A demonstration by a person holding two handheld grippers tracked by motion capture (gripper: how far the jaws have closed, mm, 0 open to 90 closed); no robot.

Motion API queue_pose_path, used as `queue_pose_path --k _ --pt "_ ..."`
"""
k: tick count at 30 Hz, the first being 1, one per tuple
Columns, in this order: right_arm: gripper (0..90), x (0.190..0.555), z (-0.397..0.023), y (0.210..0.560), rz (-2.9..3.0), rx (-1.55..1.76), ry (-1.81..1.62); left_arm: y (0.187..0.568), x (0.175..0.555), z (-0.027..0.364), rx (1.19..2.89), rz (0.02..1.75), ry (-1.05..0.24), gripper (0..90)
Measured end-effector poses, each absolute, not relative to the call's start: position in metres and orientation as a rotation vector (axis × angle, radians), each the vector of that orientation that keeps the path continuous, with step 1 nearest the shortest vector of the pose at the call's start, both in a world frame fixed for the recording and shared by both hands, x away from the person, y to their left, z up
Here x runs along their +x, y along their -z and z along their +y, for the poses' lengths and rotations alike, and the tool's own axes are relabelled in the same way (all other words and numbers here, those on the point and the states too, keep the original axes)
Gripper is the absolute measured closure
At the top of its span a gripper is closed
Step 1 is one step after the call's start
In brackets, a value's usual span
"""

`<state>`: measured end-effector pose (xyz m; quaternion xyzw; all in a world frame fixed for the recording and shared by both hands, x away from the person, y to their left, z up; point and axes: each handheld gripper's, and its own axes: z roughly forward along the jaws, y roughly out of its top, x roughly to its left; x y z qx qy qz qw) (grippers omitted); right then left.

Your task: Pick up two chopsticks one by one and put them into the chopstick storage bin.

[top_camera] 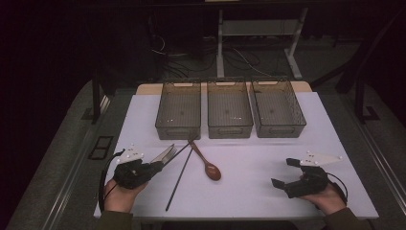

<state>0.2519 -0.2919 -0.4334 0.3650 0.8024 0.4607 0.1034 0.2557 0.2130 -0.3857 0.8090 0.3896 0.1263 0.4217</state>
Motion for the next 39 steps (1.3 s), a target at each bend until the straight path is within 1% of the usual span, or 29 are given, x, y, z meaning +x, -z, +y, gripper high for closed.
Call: queue_pose_path --k 10,23,39 --pt "0.9 0.252 -0.292 0.434 2.362 1.096 -1.361 0.379 0.266 0.202 2.011 0.942 -0.333 85.7" --pt "0.9 0.253 -0.293 0.434 2.354 1.109 -1.365 0.363 0.290 0.190 1.958 0.926 -0.369 85.7" --pt "0.9 0.252 -0.296 0.433 2.344 1.119 -1.378 0.348 0.333 0.181 1.903 0.992 -0.412 85.7"
